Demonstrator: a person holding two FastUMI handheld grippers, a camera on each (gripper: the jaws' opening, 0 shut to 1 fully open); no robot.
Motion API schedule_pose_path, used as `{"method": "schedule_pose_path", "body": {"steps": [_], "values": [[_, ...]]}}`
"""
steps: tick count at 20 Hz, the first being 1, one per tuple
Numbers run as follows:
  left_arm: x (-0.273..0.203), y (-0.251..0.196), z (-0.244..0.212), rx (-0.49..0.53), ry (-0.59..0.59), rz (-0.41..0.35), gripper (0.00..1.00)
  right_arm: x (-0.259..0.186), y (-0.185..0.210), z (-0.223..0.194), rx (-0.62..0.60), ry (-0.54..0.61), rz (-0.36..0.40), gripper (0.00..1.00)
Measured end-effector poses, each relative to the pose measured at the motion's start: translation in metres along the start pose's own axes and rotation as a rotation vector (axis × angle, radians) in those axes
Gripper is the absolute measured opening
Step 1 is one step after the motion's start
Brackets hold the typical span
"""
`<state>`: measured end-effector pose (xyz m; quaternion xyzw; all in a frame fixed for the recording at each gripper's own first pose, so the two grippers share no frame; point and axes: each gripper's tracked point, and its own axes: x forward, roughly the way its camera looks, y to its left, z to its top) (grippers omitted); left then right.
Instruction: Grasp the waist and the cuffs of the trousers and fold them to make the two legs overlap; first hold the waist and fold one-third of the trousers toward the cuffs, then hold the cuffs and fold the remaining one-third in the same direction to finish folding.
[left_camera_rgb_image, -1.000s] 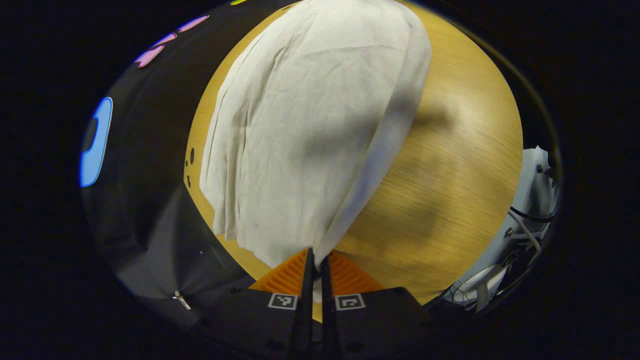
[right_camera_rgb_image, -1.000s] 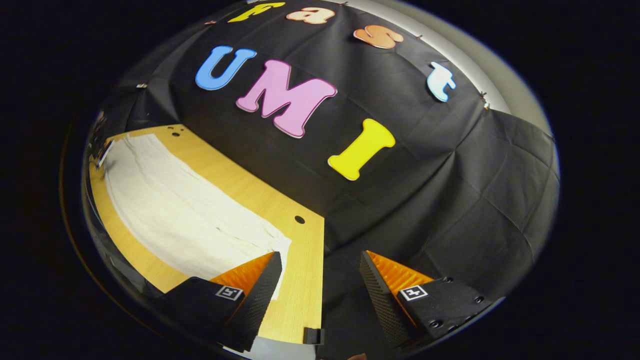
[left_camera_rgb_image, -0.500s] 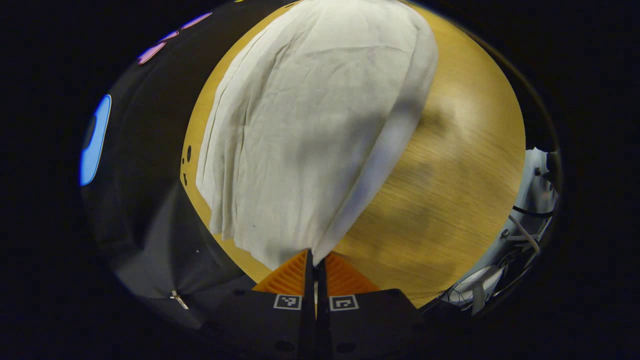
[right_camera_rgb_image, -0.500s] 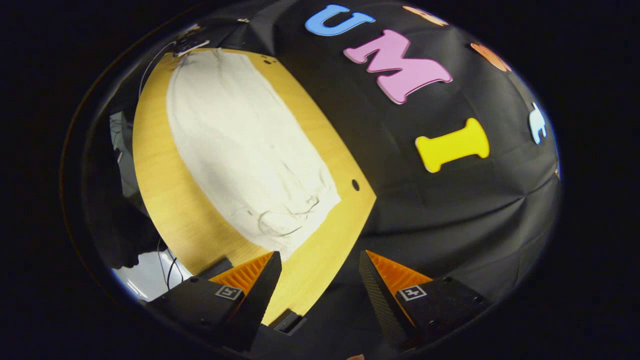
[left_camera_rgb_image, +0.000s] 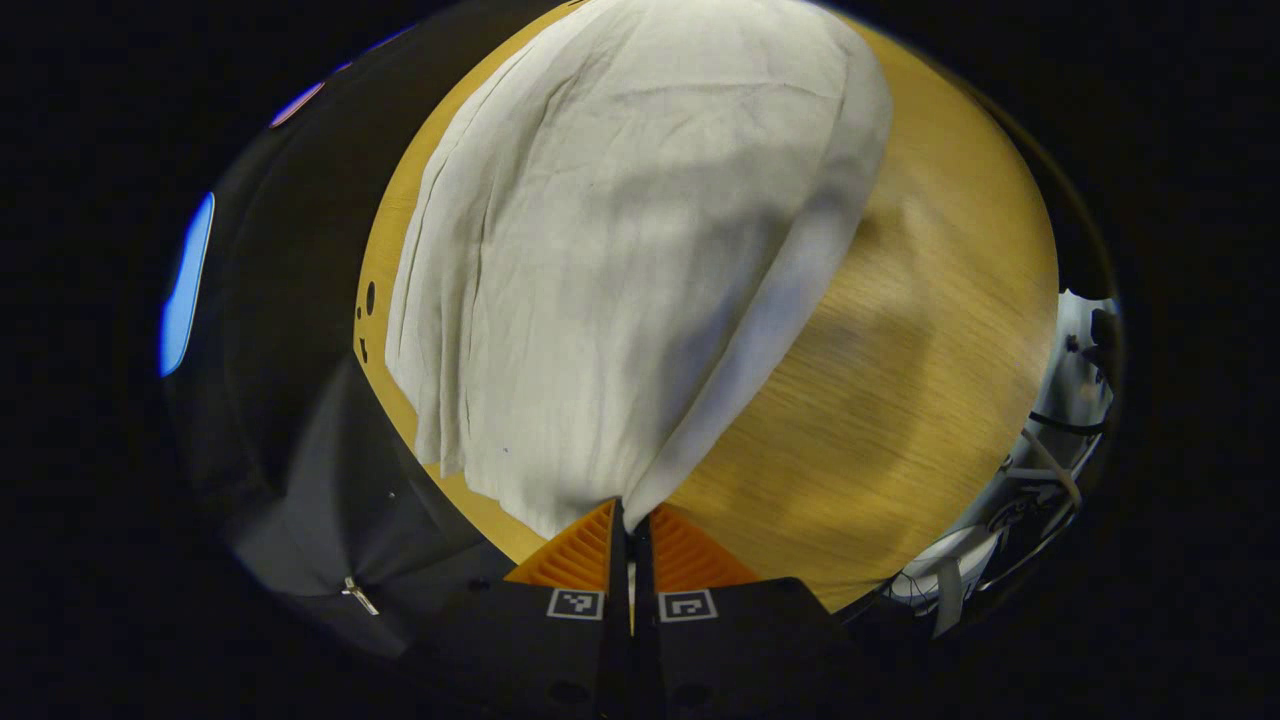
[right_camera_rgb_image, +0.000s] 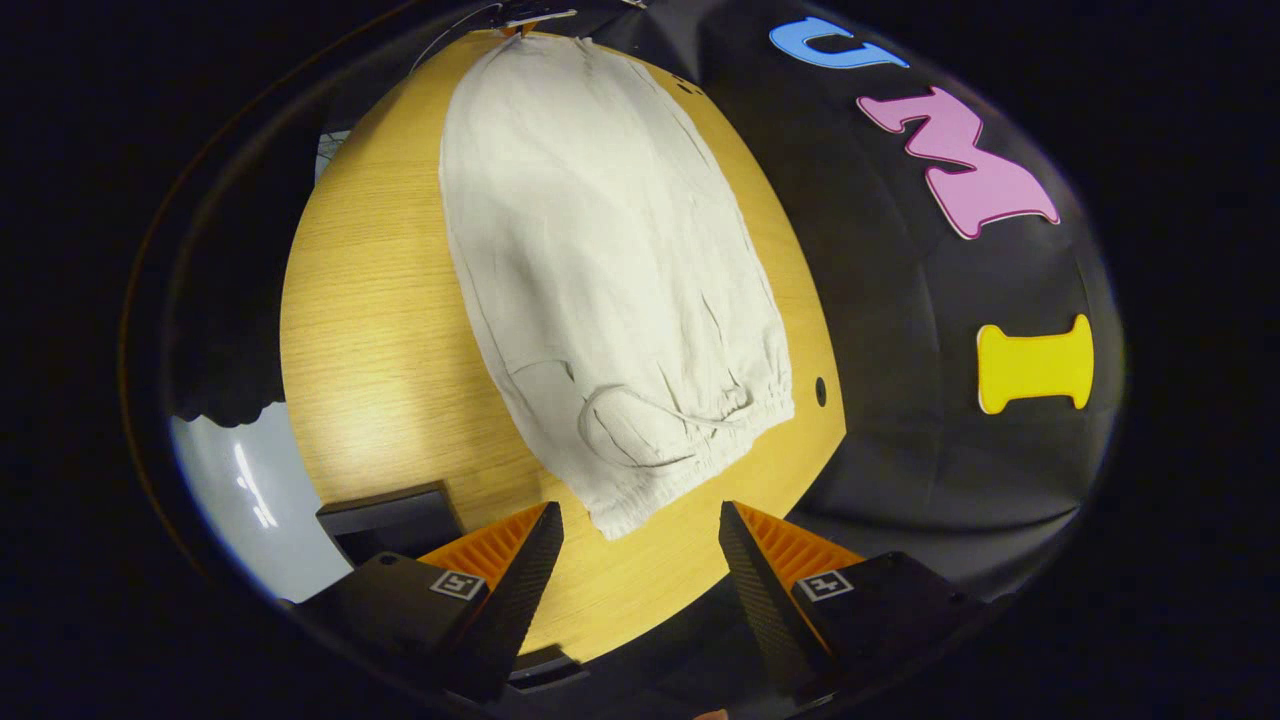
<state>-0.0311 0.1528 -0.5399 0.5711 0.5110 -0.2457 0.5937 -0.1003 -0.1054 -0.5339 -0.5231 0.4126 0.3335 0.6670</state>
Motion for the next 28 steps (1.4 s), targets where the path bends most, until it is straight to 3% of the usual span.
{"method": "schedule_pose_path", "body": {"steps": [9, 11, 12, 14, 15, 17, 20, 25, 28], "values": [[0.001, 0.0, -0.001, -0.011, 0.01, -0.01, 0.06, 0.047, 0.0, 0.012, -0.164, 0.004, 0.104, 0.96], [0.001, 0.001, 0.0, -0.04, 0.003, -0.02, 0.06, 0.051, 0.013, 0.011, -0.181, 0.016, 0.141, 0.86], [0.001, 0.0, 0.0, -0.049, -0.001, -0.024, 0.06, 0.05, 0.022, 0.009, -0.182, 0.029, 0.17, 0.65], [0.0, -0.001, 0.0, -0.056, -0.001, -0.018, 0.06, 0.048, 0.024, 0.01, -0.163, 0.045, 0.189, 0.42], [0.0, -0.001, -0.002, -0.052, 0.003, -0.008, 0.06, 0.049, 0.022, 0.012, -0.131, 0.056, 0.192, 0.25], [-0.001, -0.001, -0.003, -0.025, 0.014, 0.021, 0.06, 0.058, 0.019, 0.006, -0.076, 0.072, 0.201, 0.13], [-0.001, -0.005, -0.005, 0.004, 0.01, 0.047, 0.06, 0.057, 0.02, 0.007, -0.066, 0.059, 0.23, 0.13], [0.006, -0.014, -0.011, -0.099, -0.02, -0.057, 0.06, 0.053, 0.017, 0.007, -0.071, 0.052, 0.252, 0.13], [0.005, -0.011, -0.01, -0.136, -0.022, -0.052, 0.06, 0.05, 0.007, 0.011, 0.019, 0.059, 0.233, 0.13]]}}
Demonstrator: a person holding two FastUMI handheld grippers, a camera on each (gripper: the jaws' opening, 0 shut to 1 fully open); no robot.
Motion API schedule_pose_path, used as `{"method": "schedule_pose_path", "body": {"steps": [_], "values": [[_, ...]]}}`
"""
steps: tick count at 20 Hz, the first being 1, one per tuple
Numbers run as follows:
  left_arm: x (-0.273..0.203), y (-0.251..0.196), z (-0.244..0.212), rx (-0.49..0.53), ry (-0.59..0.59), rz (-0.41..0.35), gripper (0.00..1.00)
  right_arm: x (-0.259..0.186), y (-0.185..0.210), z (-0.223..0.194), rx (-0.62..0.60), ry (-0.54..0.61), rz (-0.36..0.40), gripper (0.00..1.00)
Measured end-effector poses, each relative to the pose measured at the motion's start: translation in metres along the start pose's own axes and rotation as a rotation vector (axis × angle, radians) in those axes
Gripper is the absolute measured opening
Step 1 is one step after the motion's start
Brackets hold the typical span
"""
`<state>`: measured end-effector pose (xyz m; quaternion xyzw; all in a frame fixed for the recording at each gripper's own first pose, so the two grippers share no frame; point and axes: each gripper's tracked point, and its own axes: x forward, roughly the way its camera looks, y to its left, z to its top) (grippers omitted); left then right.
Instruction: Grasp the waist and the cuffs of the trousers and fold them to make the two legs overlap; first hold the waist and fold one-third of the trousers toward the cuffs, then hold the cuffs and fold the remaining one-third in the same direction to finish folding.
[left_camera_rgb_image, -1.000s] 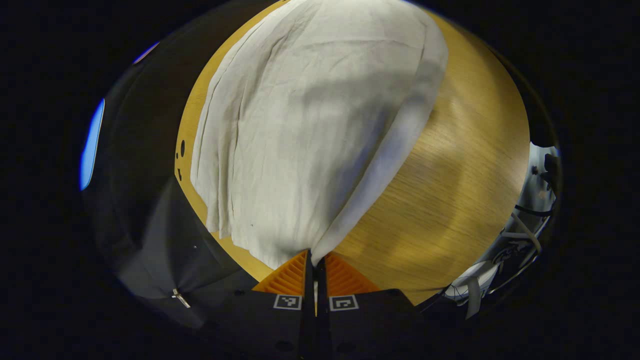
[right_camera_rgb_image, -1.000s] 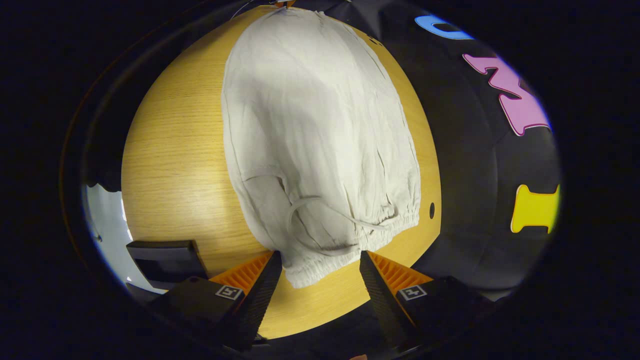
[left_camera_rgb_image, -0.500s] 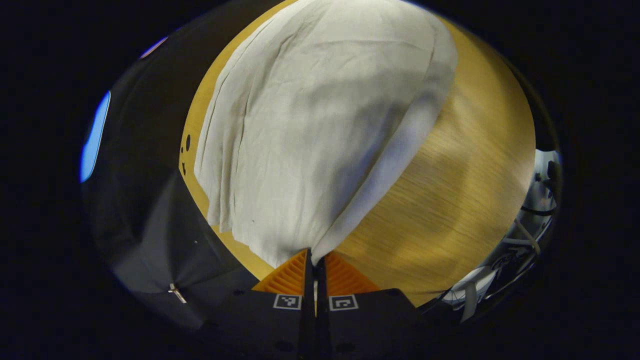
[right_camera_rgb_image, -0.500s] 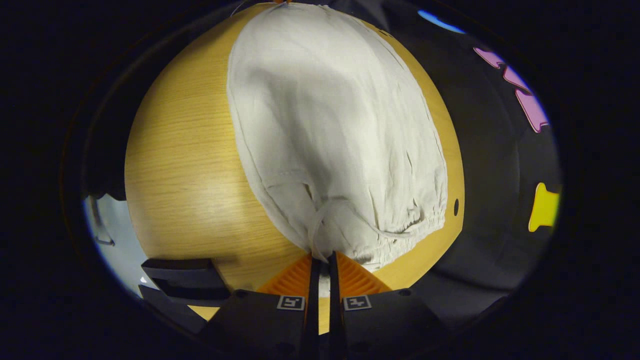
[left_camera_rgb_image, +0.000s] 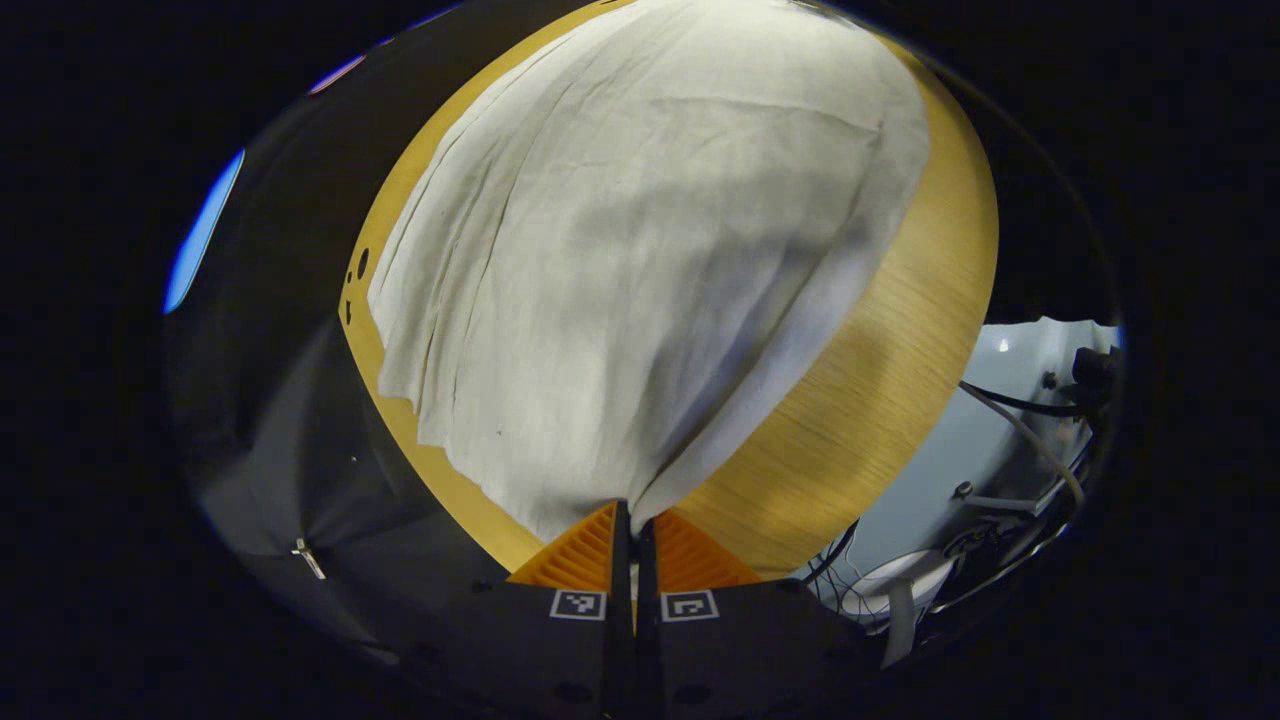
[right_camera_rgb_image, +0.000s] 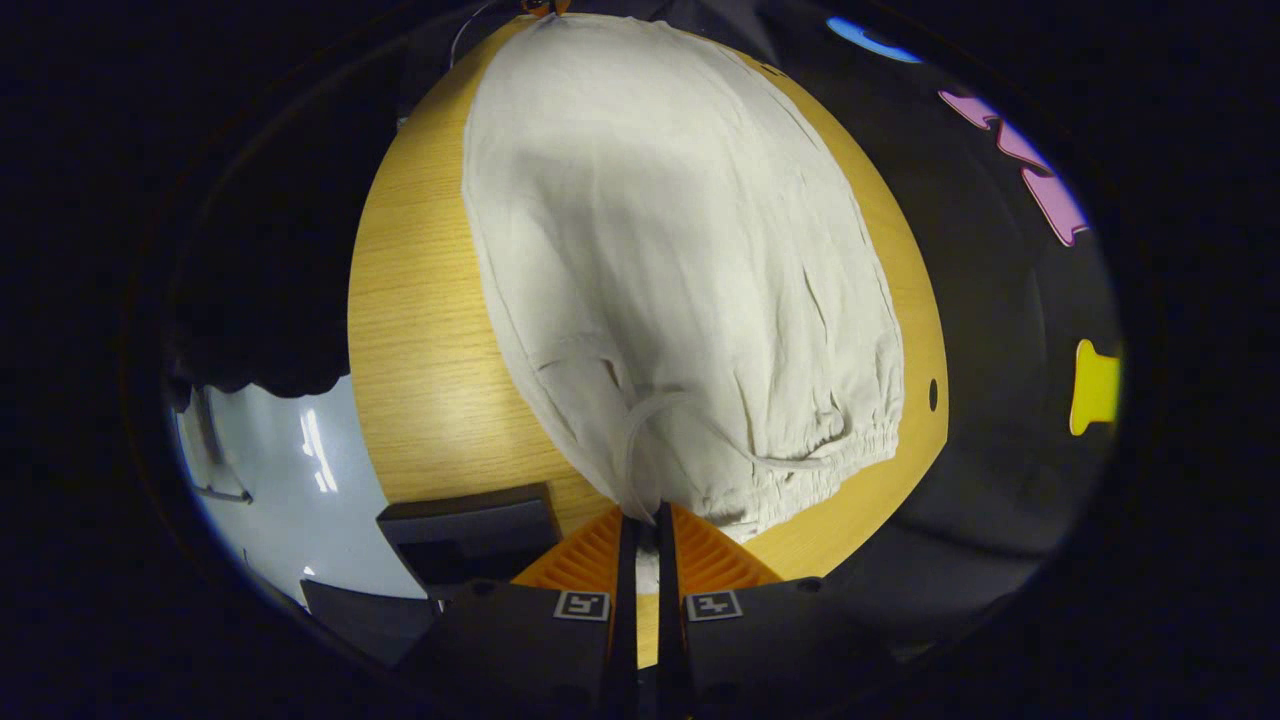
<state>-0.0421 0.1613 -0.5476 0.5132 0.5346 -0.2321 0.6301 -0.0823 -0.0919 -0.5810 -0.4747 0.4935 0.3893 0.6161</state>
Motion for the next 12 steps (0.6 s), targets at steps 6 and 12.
{"method": "schedule_pose_path", "body": {"steps": [6, 12], "values": [[-0.016, 0.015, 0.021, -0.248, -0.054, 0.026, 0.06, -0.03, -0.034, 0.01, 0.253, -0.06, -0.058, 0.1], [-0.02, 0.067, 0.058, -0.392, -0.114, 0.059, 0.06, -0.049, -0.09, 0.029, 0.483, -0.132, -0.164, 0.08]]}}
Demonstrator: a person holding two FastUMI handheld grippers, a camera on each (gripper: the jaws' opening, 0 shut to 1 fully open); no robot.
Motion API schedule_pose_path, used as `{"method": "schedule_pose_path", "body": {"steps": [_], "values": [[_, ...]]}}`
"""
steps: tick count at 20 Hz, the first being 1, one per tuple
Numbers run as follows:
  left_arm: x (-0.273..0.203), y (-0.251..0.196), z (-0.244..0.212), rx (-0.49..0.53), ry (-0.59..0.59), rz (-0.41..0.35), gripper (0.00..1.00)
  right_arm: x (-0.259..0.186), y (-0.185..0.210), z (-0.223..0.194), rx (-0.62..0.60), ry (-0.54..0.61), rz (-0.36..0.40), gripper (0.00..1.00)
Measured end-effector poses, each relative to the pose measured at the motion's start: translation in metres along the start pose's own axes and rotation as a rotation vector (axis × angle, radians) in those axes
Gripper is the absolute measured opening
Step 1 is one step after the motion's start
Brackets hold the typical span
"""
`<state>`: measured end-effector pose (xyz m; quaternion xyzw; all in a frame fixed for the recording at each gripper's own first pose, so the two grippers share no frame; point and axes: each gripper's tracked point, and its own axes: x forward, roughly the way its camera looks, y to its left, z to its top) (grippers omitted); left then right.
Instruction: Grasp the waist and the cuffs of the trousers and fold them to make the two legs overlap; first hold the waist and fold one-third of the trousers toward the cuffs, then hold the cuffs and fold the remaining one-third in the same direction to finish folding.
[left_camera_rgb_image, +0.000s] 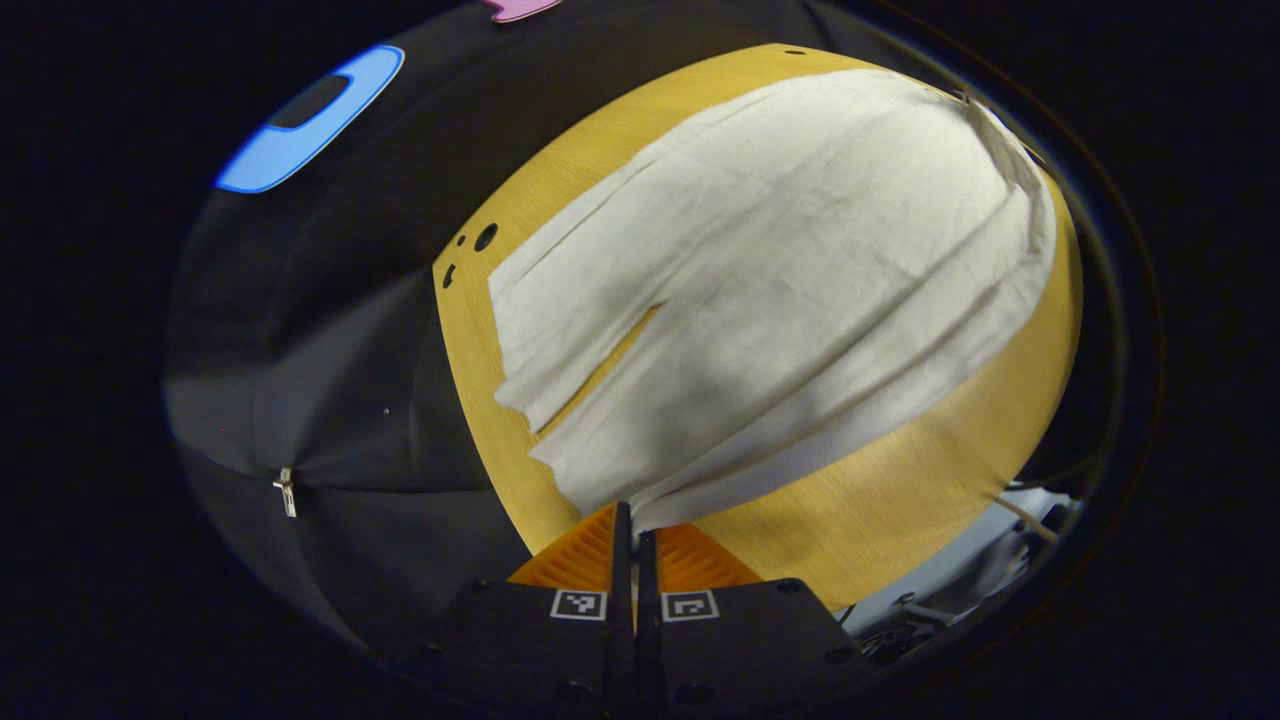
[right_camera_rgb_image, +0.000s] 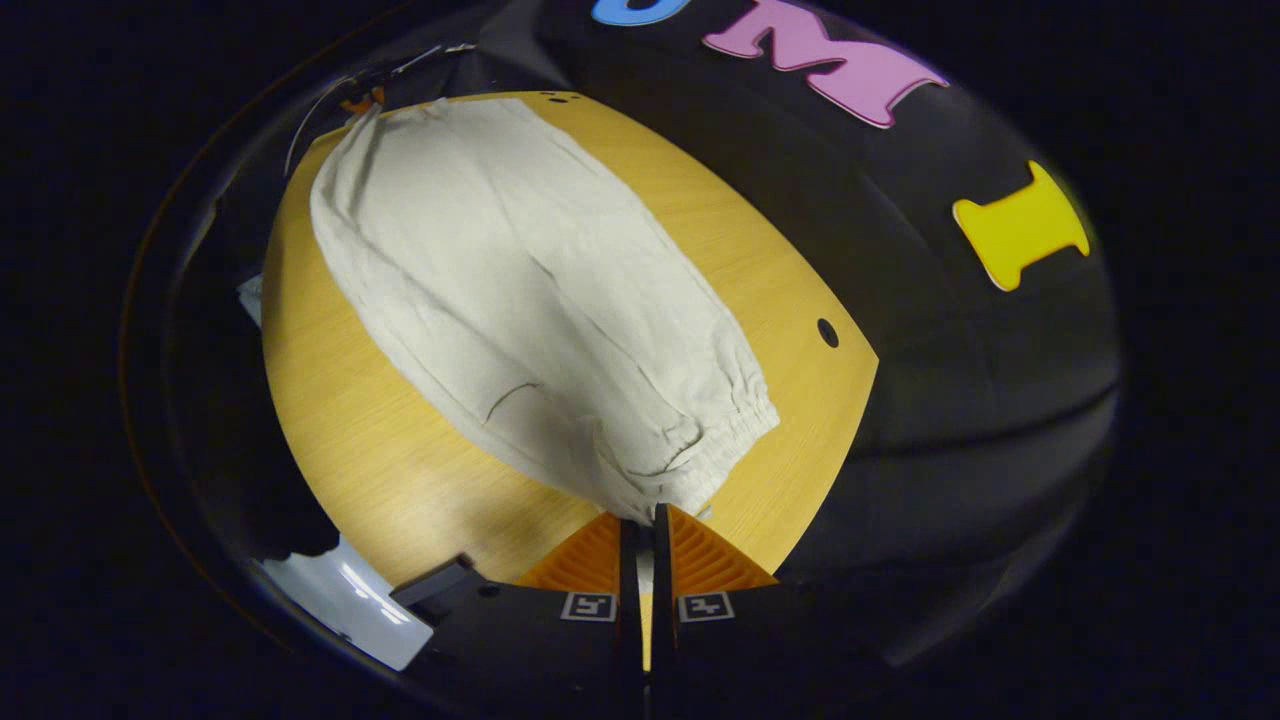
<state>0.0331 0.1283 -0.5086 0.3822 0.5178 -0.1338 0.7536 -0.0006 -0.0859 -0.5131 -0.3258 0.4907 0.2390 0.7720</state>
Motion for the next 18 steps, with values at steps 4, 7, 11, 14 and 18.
{"method": "schedule_pose_path", "body": {"steps": [4, 7, 11, 14, 18], "values": [[0.008, 0.025, 0.038, -0.175, -0.046, -0.016, 0.05, 0.002, -0.024, 0.015, 0.154, -0.011, -0.038, 0.07], [0.017, 0.046, 0.059, -0.264, -0.058, -0.03, 0.05, 0.013, -0.045, 0.027, 0.287, -0.004, -0.051, 0.06], [0.034, 0.073, 0.094, -0.34, -0.077, -0.033, 0.06, 0.035, -0.067, 0.04, 0.396, 0.005, -0.063, 0.05], [0.052, 0.082, 0.12, -0.329, -0.064, -0.033, 0.06, 0.061, -0.078, 0.048, 0.42, 0.014, -0.063, 0.05], [0.086, 0.085, 0.141, -0.297, -0.013, -0.038, 0.06, 0.098, -0.085, 0.045, 0.47, 0.06, -0.049, 0.05]]}}
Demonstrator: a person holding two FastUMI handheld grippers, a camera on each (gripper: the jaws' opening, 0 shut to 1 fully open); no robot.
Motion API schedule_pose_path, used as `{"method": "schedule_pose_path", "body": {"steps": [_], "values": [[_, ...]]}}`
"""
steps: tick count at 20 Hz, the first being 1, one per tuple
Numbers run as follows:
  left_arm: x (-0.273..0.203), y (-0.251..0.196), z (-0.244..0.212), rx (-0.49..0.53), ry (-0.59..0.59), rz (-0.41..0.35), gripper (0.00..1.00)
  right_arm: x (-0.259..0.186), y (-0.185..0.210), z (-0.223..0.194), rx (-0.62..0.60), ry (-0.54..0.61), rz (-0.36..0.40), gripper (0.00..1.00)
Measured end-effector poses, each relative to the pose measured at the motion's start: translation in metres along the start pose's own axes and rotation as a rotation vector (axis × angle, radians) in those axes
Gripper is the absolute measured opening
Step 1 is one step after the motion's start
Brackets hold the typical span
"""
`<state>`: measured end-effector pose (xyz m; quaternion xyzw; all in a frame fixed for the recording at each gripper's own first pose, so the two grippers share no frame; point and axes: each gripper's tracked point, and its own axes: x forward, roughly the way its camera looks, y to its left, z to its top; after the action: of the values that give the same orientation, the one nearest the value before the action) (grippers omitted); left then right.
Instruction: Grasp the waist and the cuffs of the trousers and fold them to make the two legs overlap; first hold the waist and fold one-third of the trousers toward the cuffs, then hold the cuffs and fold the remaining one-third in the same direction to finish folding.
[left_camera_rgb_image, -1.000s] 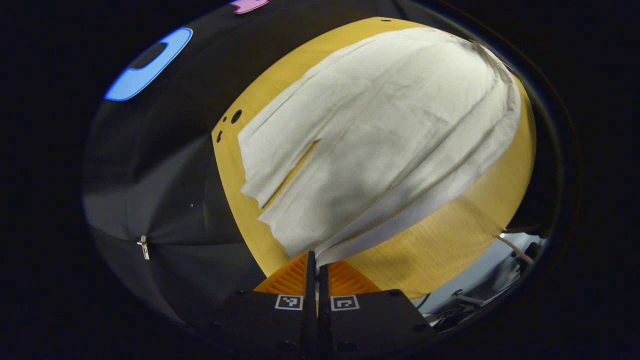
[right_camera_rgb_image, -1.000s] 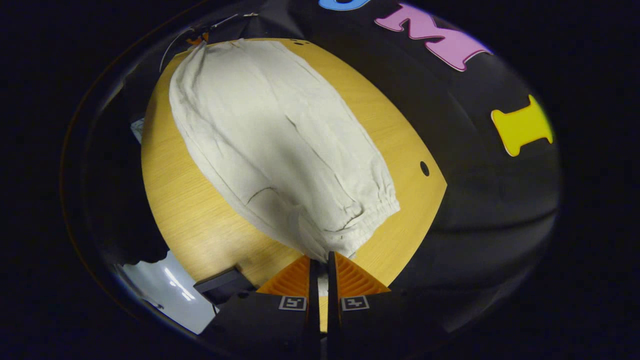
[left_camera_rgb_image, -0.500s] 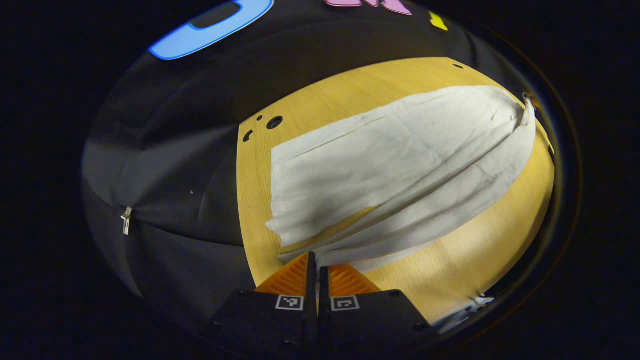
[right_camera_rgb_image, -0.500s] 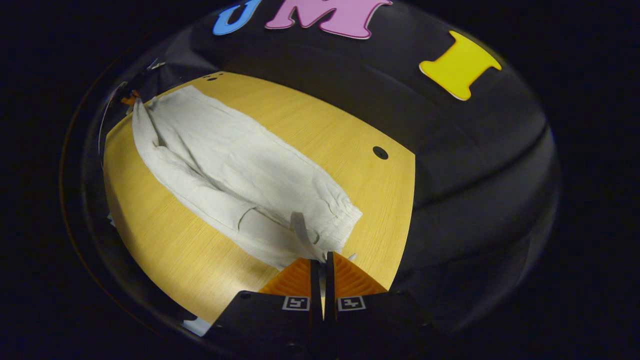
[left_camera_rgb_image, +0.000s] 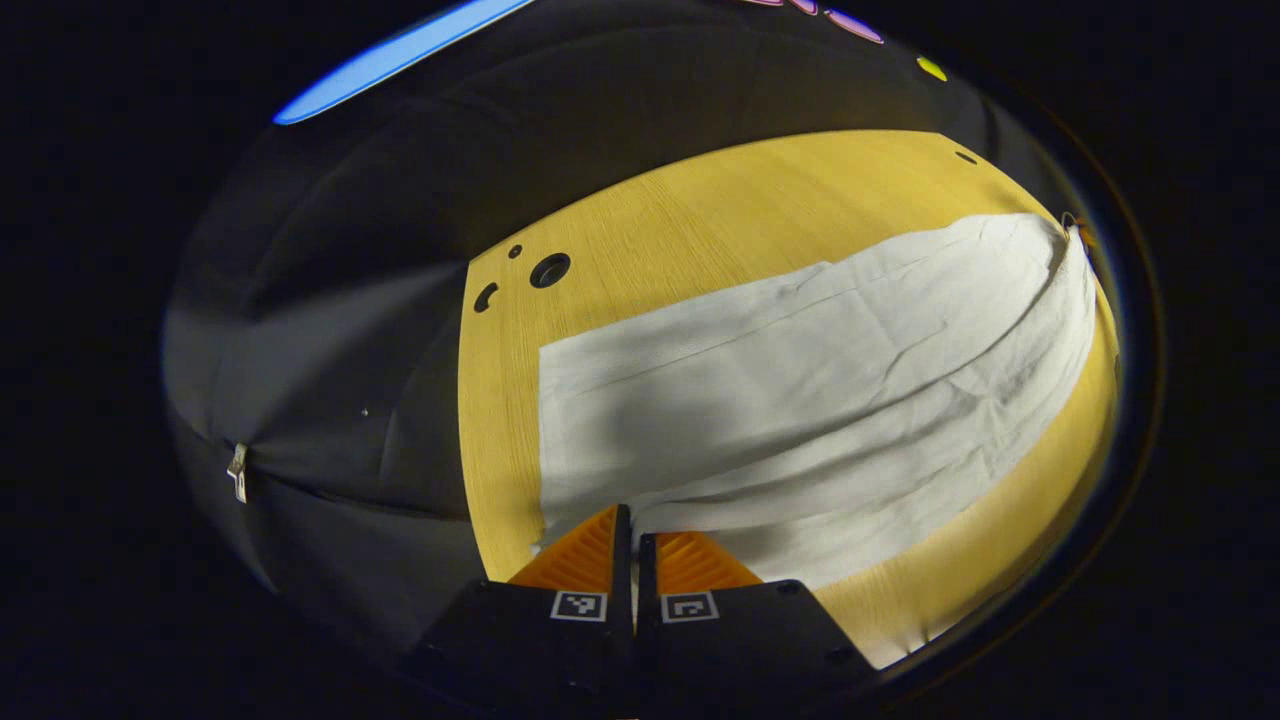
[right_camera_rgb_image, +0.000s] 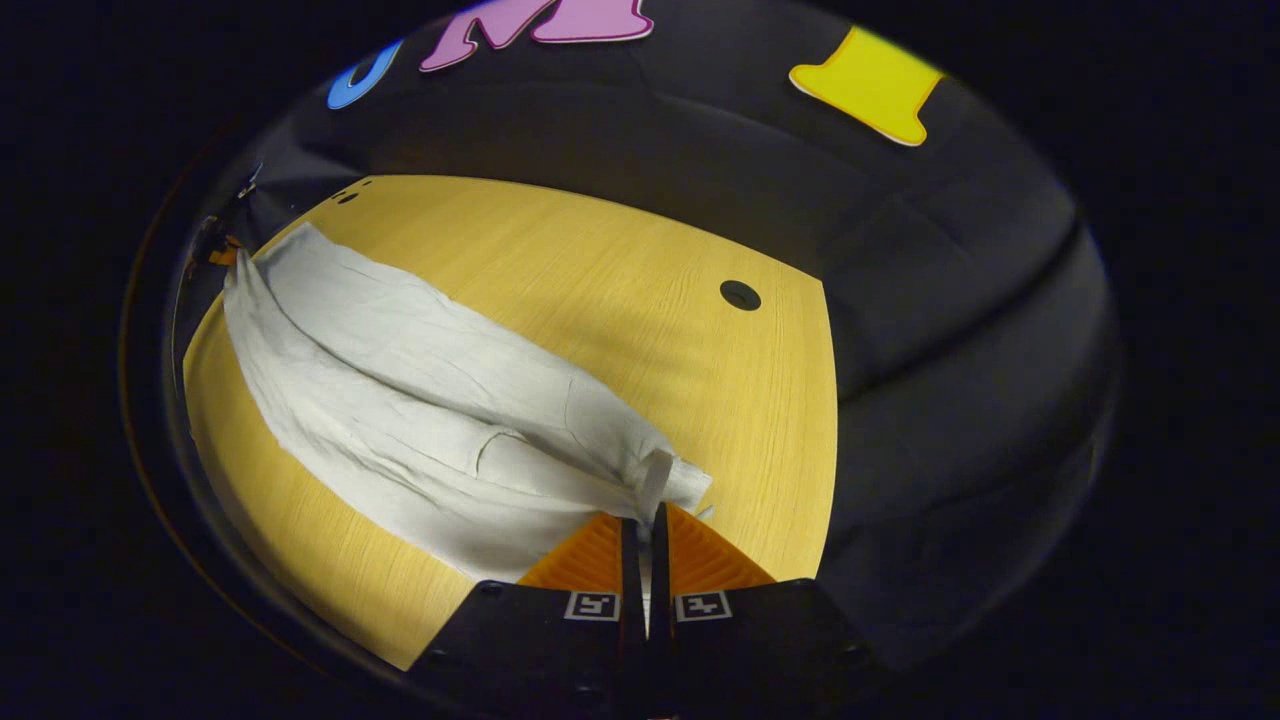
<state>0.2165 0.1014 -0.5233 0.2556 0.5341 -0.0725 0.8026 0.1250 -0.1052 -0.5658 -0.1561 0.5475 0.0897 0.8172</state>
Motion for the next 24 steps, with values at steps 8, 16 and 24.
{"method": "schedule_pose_path", "body": {"steps": [8, 16, 24], "values": [[0.056, -0.001, -0.01, -0.078, 0.14, -0.016, 0.05, 0.044, -0.005, -0.005, 0.289, 0.095, 0.085, 0.05], [0.047, -0.009, -0.007, -0.096, 0.152, -0.038, 0.29, 0.037, -0.008, 0.008, 0.614, 0.01, 0.18, 0.3], [-0.003, 0.003, -0.005, -0.164, 0.008, 0.006, 0.98, -0.015, -0.021, 0.032, 1.051, -0.248, 0.225, 0.87]]}}
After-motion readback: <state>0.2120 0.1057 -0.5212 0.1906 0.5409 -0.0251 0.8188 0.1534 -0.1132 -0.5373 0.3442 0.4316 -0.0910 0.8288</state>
